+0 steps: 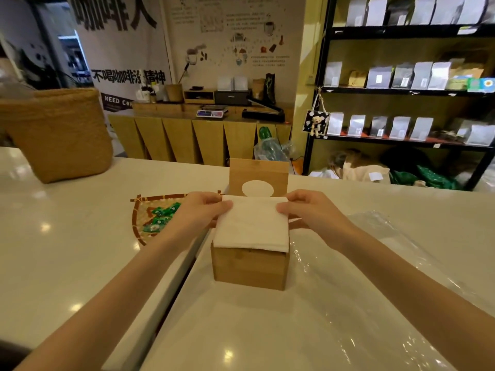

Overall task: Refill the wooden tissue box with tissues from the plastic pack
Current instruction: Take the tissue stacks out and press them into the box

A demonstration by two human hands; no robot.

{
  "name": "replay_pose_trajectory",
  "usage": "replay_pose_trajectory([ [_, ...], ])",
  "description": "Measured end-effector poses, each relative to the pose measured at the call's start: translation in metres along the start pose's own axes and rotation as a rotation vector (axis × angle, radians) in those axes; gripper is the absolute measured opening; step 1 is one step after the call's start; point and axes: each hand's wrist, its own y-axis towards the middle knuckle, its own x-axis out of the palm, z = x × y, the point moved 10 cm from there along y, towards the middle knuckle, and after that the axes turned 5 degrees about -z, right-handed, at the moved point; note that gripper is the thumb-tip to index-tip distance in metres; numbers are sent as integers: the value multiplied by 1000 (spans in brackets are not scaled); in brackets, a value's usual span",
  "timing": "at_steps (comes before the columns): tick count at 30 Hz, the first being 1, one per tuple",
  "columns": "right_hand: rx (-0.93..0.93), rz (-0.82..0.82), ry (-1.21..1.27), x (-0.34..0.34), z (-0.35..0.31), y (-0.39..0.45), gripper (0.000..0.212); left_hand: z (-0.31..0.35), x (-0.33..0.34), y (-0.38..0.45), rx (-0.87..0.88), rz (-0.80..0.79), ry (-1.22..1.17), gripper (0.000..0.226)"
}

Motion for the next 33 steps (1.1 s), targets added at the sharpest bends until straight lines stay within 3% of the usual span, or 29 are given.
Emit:
replay_pose_trajectory([
  [4, -16, 89, -180, -8, 2, 1, 22, 4, -1, 7, 33, 27, 116, 37],
  [8, -49, 103, -223, -8, 2, 0, 16, -3, -2, 16, 24, 41, 200, 31],
  [13, -138, 113, -469, -2, -9, 1, 12, -8, 4, 24, 24, -13, 369, 22],
  [18, -126, 147, -711, 6, -16, 3, 12, 8, 12, 25, 164, 0, 779, 23],
  [25, -90, 115, -1092, 33, -20, 4, 11, 2, 36, 27, 141, -34, 1161, 19],
  [33, -39, 177, -1333, 48, -23, 10, 12, -3, 42, 35, 109, 4, 1302, 19],
])
